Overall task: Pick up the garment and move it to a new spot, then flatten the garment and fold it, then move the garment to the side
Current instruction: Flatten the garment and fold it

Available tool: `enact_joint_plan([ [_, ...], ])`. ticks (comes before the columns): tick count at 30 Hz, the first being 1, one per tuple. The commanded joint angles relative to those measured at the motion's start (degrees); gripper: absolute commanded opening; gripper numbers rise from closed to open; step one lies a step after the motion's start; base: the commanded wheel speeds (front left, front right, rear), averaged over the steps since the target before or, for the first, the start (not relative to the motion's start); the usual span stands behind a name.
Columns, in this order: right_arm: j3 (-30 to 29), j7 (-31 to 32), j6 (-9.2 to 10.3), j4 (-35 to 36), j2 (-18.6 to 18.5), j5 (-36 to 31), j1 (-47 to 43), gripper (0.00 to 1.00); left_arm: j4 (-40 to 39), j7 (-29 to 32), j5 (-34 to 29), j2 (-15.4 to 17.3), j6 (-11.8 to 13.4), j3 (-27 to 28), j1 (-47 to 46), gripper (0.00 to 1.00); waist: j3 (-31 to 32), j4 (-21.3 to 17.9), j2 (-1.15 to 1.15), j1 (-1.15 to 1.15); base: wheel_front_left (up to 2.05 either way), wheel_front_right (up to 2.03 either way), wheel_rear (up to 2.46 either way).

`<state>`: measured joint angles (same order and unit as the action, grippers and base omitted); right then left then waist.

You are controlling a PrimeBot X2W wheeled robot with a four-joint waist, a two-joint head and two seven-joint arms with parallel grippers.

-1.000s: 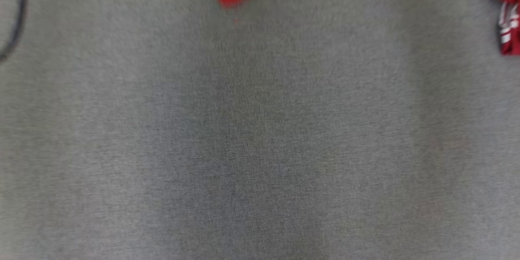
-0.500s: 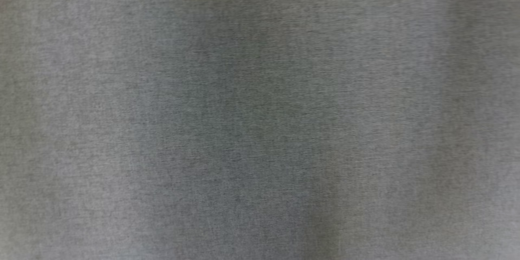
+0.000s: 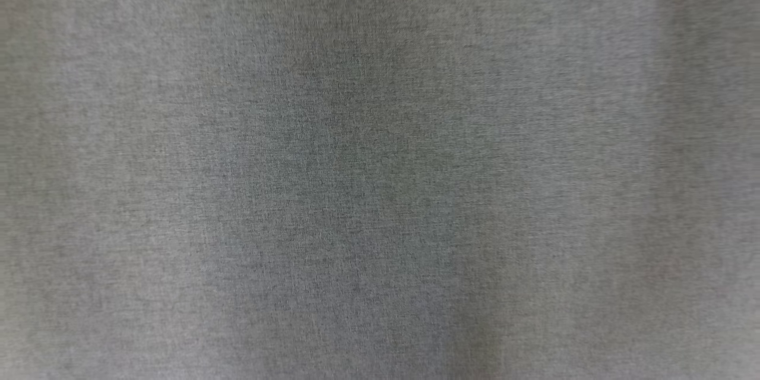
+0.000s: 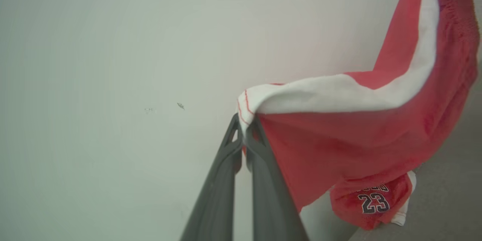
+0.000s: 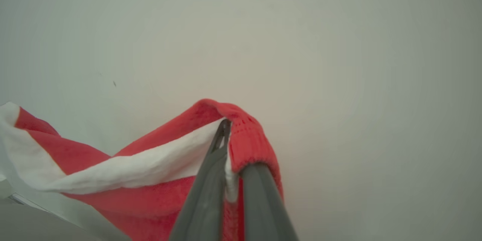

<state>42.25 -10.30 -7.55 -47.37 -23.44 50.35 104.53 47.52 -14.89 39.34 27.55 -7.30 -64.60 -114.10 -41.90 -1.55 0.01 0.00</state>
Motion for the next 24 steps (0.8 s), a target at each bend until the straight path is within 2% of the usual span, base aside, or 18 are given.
enact_joint_plan([
  [1,0.8,-0.9,0.16,1.2,-0.7,1.4,-2.2,0.00,-1.9,-0.3,0.3,0.4,0.9,1.4,2.7,0.00,1.9,-0.5,-0.01,0.00,0.00,0.00,0.00],
  [7,5.4,-3.3,0.16,8.2,-2.5,5.7,-13.7,0.00,-13.9,-0.3,-1.6,4.4,5.0,6.7,17.6,0.00,7.7,-1.5,-0.01,0.00,0.00,0.00,0.00],
  [8,6.6,-4.0,0.16,11.0,-3.2,7.0,-18.3,0.00,-18.2,-0.3,-2.0,6.1,6.8,8.4,23.7,0.00,10.1,-1.9,-0.01,0.00,0.00,0.00,0.00],
  [13,8.9,-4.9,0.16,18.1,-5.5,8.1,-31.3,0.00,-28.1,-0.3,-2.3,10.2,11.8,11.2,41.5,0.00,16.1,-2.6,-0.01,0.00,0.00,0.00,0.00],
  [19,7.5,-4.9,0.16,25.5,-8.2,7.7,-47.8,0.00,-37.5,-0.3,-2.1,12.5,16.6,12.6,60.1,0.00,21.5,-2.6,-0.01,0.00,0.00,0.00,0.00],
  [24,6.0,-4.9,0.16,28.9,-9.2,7.0,-57.9,0.00,-41.1,-0.3,-2.4,12.8,18.7,12.7,69.4,0.00,23.9,-2.6,-0.01,0.00,0.00,0.00,0.00],
])
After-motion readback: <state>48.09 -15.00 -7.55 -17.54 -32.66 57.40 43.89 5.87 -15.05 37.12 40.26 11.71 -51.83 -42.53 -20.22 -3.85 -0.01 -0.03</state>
